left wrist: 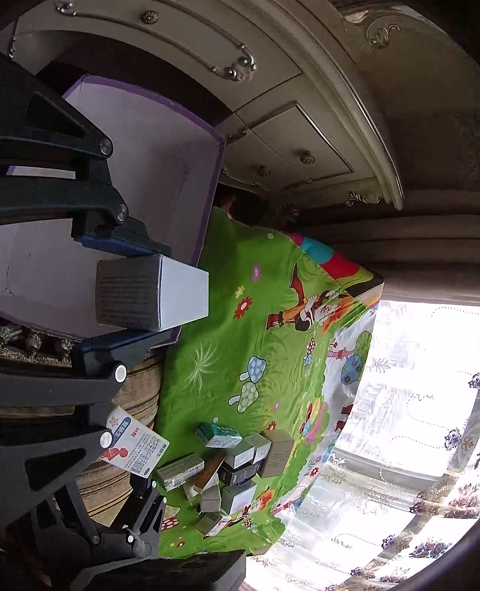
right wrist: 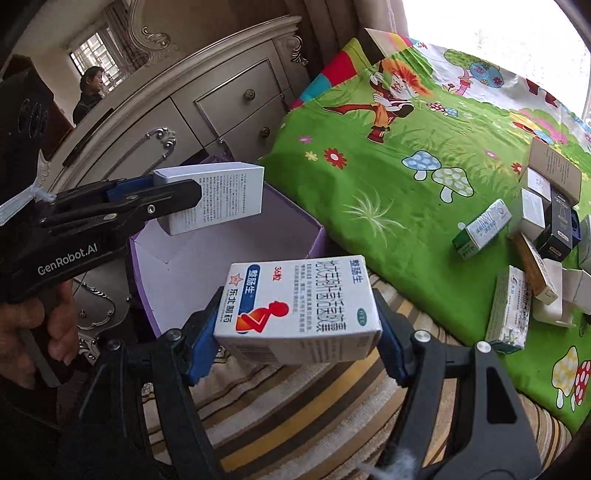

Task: Organize rigid objects
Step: 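Carry both boxes into the purple-rimmed storage box and open both tools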

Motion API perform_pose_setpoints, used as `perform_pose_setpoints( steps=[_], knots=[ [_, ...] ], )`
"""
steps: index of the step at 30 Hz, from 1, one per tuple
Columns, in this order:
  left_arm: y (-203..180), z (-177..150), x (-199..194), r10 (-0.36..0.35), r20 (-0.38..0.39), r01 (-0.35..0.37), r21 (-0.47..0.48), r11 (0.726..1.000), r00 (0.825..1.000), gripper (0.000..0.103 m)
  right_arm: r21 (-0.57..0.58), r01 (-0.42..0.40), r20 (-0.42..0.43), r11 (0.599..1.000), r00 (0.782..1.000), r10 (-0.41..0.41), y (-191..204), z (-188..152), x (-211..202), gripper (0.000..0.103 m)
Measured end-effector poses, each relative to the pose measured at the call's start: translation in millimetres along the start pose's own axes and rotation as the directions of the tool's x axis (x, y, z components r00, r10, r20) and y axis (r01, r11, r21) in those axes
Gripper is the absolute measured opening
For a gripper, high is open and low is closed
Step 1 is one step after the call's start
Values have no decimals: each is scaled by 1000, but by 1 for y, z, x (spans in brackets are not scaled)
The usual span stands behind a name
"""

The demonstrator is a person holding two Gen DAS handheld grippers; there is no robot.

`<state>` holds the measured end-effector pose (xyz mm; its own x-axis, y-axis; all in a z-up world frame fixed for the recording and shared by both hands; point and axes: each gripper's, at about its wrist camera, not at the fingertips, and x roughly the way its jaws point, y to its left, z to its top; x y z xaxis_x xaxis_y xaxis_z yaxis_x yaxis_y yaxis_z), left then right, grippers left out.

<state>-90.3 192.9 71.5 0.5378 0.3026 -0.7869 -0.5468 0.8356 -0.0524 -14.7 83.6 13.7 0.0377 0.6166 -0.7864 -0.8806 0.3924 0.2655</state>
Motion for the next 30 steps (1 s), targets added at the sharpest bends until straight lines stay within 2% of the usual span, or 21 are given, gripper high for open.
perform_pose_setpoints(
  steps=[7, 12, 15, 19, 22, 24, 30],
  knots=[
    [41, -18, 6, 77, -46, -80, -85, 993, 996, 37, -146, -28, -87, 989, 996, 15, 55, 8, 46, 75],
    [55, -27, 12, 107, -77, -116, -115, 987, 991, 38, -184, -51, -150, 982, 988, 23, 69, 13, 73, 76],
    [63, -33, 18, 105, -101, -119, -140, 983, 989, 38, -183, -60, -173, 981, 984, 28, 69, 12, 79, 80],
    [65, -36, 28, 95, -133, -116, -162, 980, 987, 39, -170, -65, -154, 983, 987, 39, 65, 8, 70, 92],
    [60, -34, 28, 82, -125, -101, -157, 982, 989, 44, -163, -42, -132, 986, 991, 20, 59, 3, 58, 93],
    [55, -33, 27, 82, -121, -100, -145, 984, 989, 52, -140, -25, -118, 990, 993, 9, 51, -1, 47, 93],
    [42, -30, 32, 31, -123, -49, -146, 988, 992, 58, -73, 33, -57, 997, 998, -37, 20, -20, 1, 93]
  ],
)
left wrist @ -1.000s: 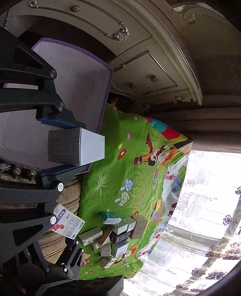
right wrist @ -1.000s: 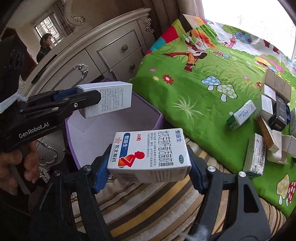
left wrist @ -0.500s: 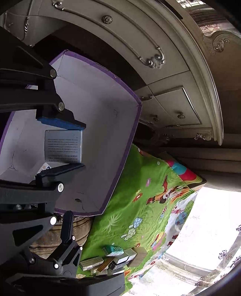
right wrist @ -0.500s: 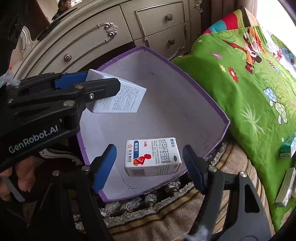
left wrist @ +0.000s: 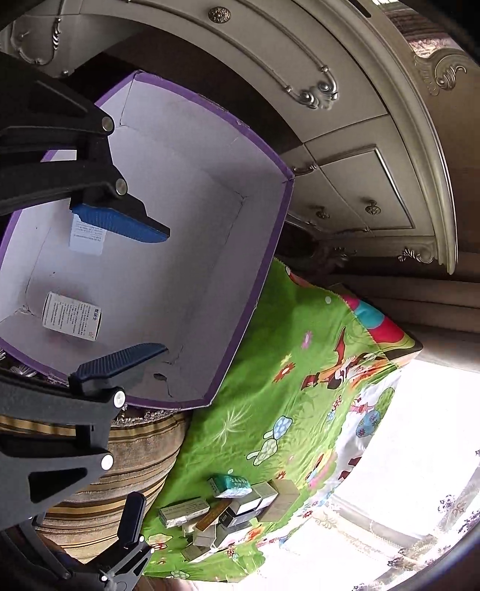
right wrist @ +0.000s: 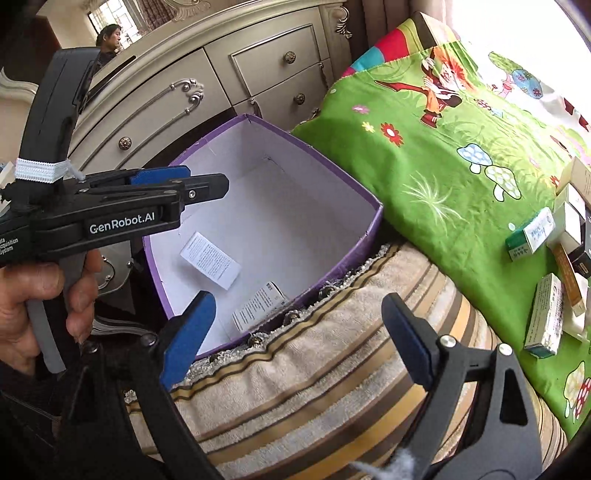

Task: Organize rigid objects
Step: 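Carry both boxes into the purple-rimmed storage box and open both tools, then move both open tools back over the boxes on the bed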

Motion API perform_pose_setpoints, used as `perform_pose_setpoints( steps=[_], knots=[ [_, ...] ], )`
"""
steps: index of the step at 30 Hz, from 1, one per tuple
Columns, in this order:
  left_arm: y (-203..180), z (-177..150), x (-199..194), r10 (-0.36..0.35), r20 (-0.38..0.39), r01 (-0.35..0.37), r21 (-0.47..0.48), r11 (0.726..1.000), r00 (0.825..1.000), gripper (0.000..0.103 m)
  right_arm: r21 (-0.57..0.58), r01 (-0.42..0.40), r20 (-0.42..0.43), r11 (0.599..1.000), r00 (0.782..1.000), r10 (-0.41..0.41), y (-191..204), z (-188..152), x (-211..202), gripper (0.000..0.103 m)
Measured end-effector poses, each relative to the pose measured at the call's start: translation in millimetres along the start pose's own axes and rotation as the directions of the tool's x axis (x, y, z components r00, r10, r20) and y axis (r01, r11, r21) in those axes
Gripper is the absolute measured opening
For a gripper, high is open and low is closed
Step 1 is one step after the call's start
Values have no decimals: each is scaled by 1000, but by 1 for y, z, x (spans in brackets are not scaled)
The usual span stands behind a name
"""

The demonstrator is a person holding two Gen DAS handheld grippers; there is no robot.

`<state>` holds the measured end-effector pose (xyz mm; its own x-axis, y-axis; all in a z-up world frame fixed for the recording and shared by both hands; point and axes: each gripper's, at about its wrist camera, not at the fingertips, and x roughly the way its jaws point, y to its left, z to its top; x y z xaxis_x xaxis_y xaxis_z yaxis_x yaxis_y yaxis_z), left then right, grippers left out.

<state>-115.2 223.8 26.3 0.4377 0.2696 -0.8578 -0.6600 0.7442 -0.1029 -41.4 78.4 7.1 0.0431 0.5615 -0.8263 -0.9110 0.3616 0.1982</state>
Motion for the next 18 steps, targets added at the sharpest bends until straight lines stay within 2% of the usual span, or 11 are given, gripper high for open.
perform_pose_setpoints(
  steps=[5, 14, 18],
  knots=[
    [-22, 1, 1, -45, 1, 45, 19, 999, 999, 58, 50, 65, 40, 997, 997, -67, -34, -28, -36, 94],
    [-69, 5, -3, -105, 1, 104, 101, 989, 994, 61, 283, 87, 60, 955, 992, -108, -100, -79, -72, 94],
    [-94, 4, -4, -140, 0, 139, 146, 979, 990, 62, 345, 93, 70, 934, 990, -124, -117, -95, -82, 94]
  ],
)
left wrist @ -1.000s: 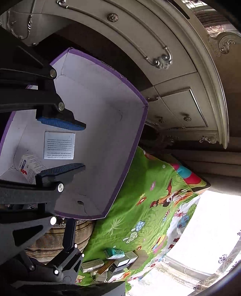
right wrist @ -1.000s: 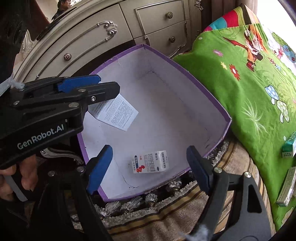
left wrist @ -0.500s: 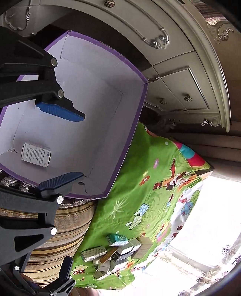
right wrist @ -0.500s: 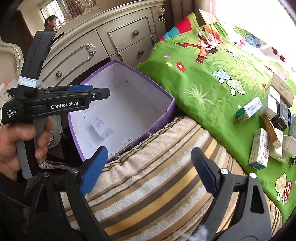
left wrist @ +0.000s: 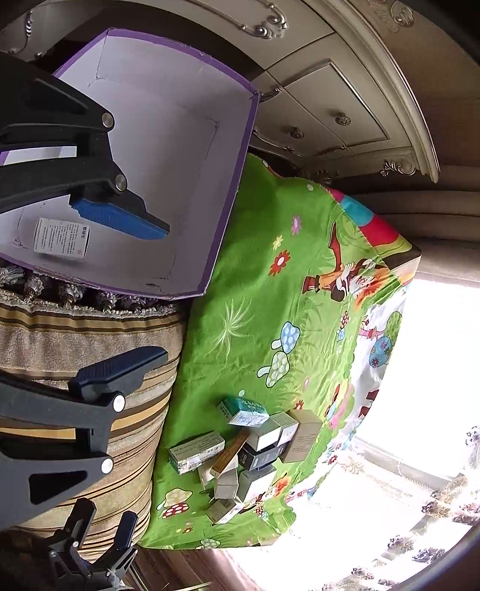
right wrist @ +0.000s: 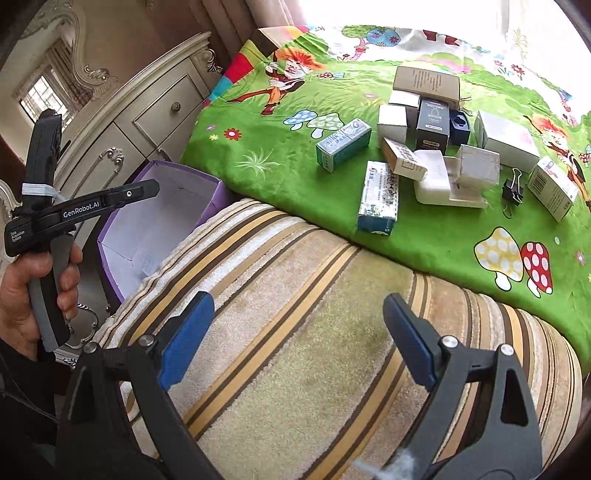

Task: Organize rigid objects
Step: 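Move both open tools back over the boxes on the bed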

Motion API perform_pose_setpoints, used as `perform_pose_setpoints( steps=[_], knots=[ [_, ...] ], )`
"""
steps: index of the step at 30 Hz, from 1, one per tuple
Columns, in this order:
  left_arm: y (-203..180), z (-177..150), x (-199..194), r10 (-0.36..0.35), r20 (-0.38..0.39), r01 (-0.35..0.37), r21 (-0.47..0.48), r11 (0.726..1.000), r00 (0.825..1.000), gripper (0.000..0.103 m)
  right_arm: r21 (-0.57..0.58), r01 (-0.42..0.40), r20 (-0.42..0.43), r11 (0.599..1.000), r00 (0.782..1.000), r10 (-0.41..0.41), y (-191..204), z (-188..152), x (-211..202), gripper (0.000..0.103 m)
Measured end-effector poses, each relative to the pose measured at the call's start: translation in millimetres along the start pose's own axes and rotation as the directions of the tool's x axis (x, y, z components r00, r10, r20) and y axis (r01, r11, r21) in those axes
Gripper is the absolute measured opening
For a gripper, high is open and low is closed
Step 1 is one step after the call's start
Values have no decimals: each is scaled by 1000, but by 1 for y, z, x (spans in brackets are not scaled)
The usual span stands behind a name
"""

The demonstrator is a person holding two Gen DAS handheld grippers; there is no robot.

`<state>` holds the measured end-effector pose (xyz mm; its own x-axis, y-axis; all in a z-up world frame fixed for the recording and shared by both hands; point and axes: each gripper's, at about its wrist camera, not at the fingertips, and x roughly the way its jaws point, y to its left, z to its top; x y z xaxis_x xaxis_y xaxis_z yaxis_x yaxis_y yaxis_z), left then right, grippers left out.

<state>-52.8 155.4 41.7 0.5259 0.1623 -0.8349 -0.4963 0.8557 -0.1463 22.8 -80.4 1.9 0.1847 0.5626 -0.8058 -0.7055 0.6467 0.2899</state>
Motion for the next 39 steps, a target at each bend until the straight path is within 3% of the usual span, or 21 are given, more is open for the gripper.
perform_pose_setpoints(
  steps=[9, 16, 21, 25, 32, 39],
  knots=[
    [-56, 7, 25, -118, -16, 119, 69, 991, 993, 63, 89, 79, -5, 993, 997, -79, -41, -25, -22, 94],
    [-108, 19, 43, -184, -40, 189, 194, 963, 982, 63, 127, 142, 26, 982, 989, -147, -64, -30, -42, 94],
    [-130, 32, 57, -160, -52, 168, 293, 941, 986, 63, 186, 137, 66, 973, 986, -152, -77, -16, -47, 94],
    [-130, 46, 75, -166, -70, 179, 286, 941, 984, 63, 187, 149, 96, 971, 981, -169, -80, 1, -51, 94],
    [-141, 58, 104, -141, -95, 163, 310, 936, 986, 63, 267, 75, 112, 961, 988, -108, -93, 29, -34, 94],
    [-145, 65, 124, -112, -99, 138, 313, 940, 989, 63, 232, 50, 111, 972, 991, -77, -86, 54, -5, 94]
  ],
)
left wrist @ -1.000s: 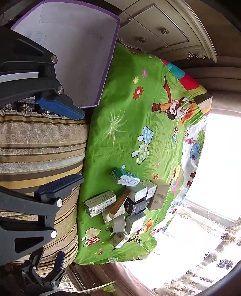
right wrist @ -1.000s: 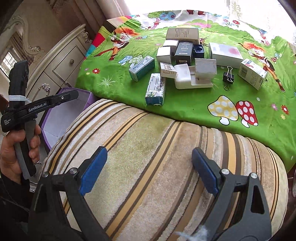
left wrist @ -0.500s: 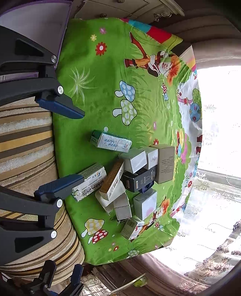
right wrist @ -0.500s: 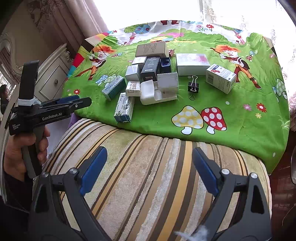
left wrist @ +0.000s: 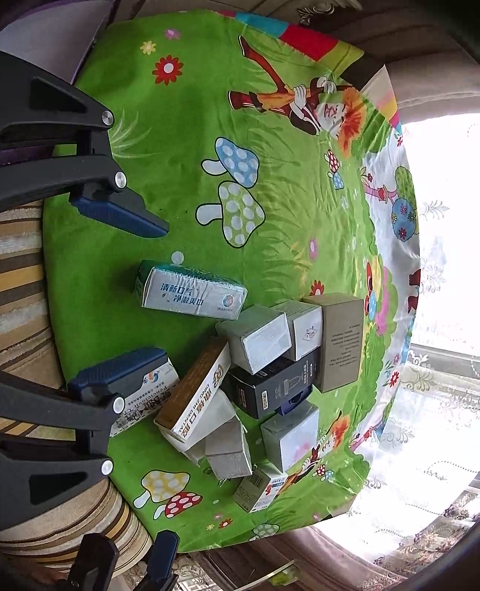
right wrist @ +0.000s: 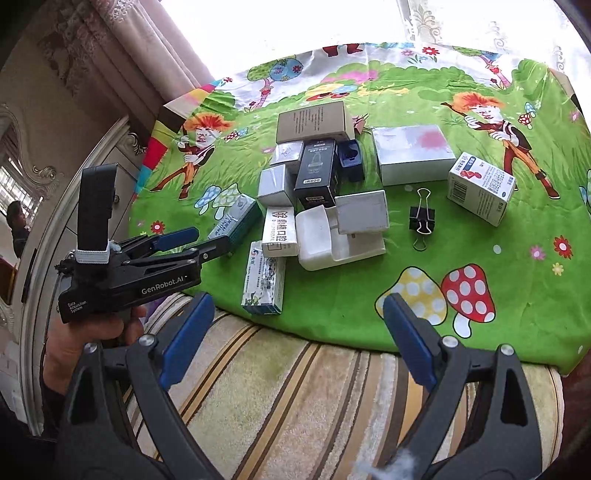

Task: Organize rigid objects
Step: 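Move both open tools back over the boxes on the bed, then grasp the green-white box with the left tool while the right tool grasps the DING ZHI DENTAL box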

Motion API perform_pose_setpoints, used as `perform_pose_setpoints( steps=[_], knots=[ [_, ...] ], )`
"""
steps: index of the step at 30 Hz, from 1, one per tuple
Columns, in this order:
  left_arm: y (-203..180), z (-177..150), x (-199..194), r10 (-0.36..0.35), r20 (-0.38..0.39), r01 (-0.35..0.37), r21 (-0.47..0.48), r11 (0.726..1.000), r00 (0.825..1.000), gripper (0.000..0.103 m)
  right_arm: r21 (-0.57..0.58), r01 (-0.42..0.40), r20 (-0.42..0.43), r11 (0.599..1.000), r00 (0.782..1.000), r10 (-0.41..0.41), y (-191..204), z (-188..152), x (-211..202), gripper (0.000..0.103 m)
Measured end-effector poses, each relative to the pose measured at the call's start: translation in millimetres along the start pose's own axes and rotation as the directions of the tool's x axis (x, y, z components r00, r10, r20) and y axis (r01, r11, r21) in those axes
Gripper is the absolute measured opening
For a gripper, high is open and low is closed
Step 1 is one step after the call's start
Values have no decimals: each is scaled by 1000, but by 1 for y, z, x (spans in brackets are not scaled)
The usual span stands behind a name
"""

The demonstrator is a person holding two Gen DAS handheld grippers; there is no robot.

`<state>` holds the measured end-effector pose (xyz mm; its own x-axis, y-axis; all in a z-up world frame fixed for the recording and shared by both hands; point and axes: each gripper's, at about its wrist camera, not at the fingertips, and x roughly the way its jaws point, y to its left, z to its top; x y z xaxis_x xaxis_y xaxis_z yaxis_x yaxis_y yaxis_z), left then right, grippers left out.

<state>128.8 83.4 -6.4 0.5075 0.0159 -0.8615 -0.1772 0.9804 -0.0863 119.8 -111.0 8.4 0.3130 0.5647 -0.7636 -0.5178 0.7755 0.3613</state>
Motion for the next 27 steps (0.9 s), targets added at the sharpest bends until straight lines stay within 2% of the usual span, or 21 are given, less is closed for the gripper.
perform_pose_setpoints(
  steps=[5, 7, 9, 11, 16, 18, 21, 27],
  knots=[
    [0, 4, 8, 14, -3, -14, 19, 1000, 1000, 59, -24, -68, -14, 997, 998, 68, 11, 11, 26, 93],
    [-1, 5, 11, 18, -7, -18, 26, 999, 1000, 58, -40, -69, -15, 997, 998, 69, 15, 14, 35, 90],
    [-1, 5, 15, 25, -11, -25, 29, 999, 1000, 51, -54, -70, -17, 996, 997, 69, 18, 17, 44, 86],
    [2, 5, 18, 23, -17, -22, 18, 1000, 1000, 49, -58, -70, -18, 996, 997, 69, 19, 20, 50, 82],
    [4, 5, 22, 6, -19, -6, 15, 1000, 1000, 48, -55, -69, -18, 996, 997, 68, 15, 29, 61, 80],
    [4, 5, 24, 0, -21, 0, 19, 1000, 1000, 43, -61, -67, -28, 996, 997, 65, 16, 31, 66, 77],
    [6, 5, 28, -17, -29, 17, 11, 1000, 999, 34, -80, -65, -51, 995, 997, 61, 19, 33, 75, 71],
    [9, 4, 28, -34, -24, 34, -6, 999, 999, 33, -94, -60, -77, 994, 996, 53, 24, 35, 88, 54]
  ],
)
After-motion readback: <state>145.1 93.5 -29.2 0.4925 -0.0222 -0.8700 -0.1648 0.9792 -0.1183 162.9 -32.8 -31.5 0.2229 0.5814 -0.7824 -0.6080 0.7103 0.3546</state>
